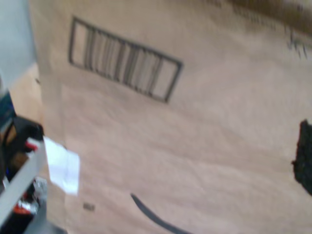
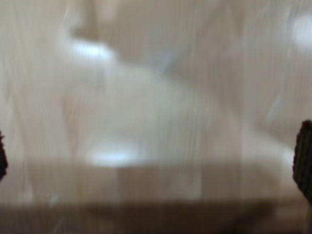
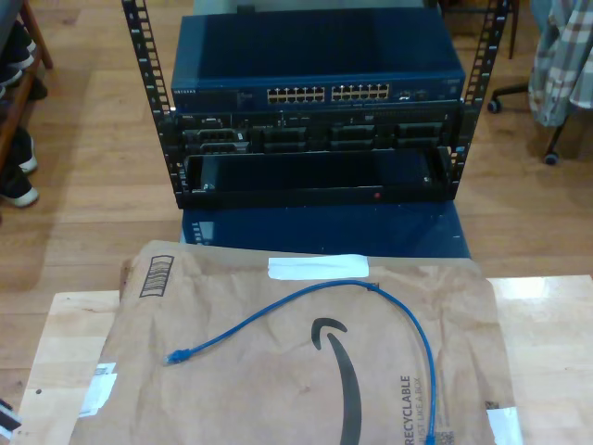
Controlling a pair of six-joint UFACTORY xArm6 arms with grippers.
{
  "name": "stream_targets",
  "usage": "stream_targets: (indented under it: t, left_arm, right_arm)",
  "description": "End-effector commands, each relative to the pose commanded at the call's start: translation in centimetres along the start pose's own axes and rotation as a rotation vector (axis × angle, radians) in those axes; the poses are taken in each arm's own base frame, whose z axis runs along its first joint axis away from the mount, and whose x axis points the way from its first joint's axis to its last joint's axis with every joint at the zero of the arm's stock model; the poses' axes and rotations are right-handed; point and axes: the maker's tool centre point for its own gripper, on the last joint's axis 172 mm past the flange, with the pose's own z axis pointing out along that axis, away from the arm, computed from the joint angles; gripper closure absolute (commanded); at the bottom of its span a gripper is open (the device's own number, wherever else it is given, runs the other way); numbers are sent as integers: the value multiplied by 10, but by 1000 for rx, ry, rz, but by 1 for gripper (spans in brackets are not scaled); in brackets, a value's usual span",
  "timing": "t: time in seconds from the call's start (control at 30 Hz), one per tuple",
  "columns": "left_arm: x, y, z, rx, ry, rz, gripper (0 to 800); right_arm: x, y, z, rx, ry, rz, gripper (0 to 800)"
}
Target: Grab the cable and plug it in
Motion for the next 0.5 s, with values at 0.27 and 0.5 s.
stream_targets:
  t: [0.27, 0.5]
  left_arm:
    - [-33, 23, 0, -3, 36, -17, 1]
    - [-72, 34, 26, 38, 112, 1, 1]
  right_arm:
    - [-140, -17, 7, -64, -31, -131, 3]
    - [-290, -37, 10, -25, -328, -109, 3]
